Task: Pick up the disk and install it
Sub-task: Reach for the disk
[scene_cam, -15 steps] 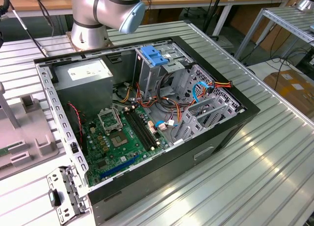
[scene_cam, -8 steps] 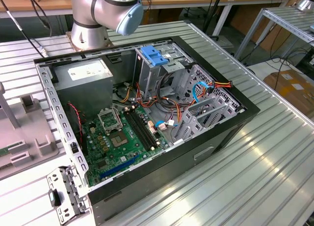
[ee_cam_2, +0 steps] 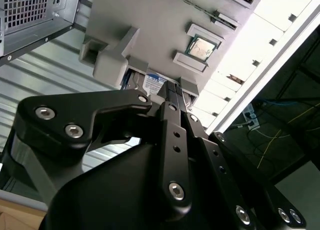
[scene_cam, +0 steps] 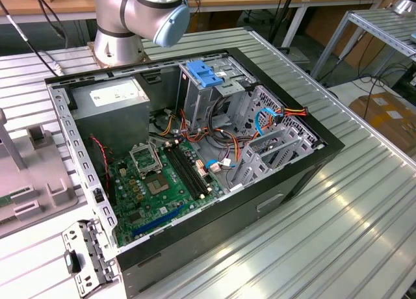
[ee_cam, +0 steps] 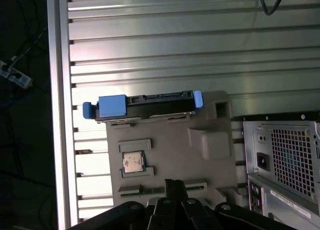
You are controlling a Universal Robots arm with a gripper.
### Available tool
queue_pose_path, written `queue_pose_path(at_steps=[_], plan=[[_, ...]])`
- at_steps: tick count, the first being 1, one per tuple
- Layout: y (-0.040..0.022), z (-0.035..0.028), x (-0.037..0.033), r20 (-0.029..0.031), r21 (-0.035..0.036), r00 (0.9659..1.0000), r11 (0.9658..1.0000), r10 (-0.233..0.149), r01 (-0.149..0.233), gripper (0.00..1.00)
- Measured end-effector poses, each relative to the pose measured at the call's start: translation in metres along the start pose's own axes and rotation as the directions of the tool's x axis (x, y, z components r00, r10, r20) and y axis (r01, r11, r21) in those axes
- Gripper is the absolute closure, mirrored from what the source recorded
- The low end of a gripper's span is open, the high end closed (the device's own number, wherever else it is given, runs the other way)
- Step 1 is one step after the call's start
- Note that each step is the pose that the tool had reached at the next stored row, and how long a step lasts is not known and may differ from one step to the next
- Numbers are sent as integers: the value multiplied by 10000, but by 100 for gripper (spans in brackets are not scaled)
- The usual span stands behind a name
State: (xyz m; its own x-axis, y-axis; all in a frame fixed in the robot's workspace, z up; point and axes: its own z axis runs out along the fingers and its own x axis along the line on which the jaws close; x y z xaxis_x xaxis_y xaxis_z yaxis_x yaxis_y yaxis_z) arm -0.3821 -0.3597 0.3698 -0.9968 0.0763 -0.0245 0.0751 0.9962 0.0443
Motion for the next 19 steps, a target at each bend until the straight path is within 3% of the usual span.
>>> queue_pose_path(at_steps=[13, 14, 16, 19], plan=[[43, 45, 126, -1, 1, 10000, 10000, 0, 0, 89], [74, 54, 134, 1, 26, 10000, 10000, -2, 2, 89], [144, 65, 143, 12, 162, 10000, 9999, -12, 12, 89], [202, 76, 159, 16, 226, 10000, 9997, -13, 13, 89]])
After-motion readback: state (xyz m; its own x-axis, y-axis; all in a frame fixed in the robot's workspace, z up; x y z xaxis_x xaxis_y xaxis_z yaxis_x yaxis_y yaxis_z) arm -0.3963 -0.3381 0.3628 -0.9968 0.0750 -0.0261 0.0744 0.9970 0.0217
